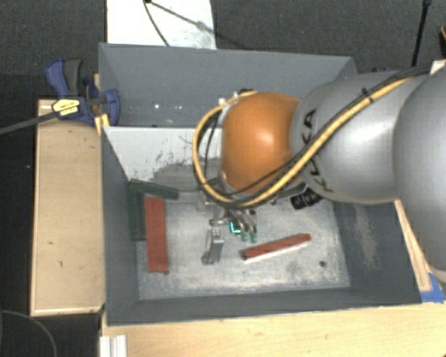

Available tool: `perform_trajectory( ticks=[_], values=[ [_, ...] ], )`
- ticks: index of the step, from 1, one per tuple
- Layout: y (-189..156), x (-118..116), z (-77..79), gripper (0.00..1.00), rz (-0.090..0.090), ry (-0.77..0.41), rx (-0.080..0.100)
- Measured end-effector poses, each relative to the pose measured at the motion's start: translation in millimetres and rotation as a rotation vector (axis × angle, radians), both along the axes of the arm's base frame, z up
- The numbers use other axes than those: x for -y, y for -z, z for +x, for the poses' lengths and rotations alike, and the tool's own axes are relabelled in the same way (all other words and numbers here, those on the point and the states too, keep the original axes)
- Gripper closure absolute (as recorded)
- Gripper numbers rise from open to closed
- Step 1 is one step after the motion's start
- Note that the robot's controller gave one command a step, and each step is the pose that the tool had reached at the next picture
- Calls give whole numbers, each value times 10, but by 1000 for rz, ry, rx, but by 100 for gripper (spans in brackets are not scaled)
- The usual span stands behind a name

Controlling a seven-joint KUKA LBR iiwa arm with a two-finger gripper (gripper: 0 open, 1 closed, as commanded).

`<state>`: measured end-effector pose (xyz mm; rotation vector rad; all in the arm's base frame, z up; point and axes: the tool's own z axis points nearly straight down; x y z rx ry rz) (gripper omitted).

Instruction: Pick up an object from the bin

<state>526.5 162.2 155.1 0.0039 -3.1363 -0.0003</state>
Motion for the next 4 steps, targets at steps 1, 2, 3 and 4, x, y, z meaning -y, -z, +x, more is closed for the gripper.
perform_trajectory(
  ticks=[1,2,3,4],
  values=[
    [881,908,146,0,-2,-163,1],
    [849,1532,-106,0,-1,-353,5],
    [846,1512,-104,100,1,-349,5],
    [-487,1560,114,100,-1,-407,17]
  ],
)
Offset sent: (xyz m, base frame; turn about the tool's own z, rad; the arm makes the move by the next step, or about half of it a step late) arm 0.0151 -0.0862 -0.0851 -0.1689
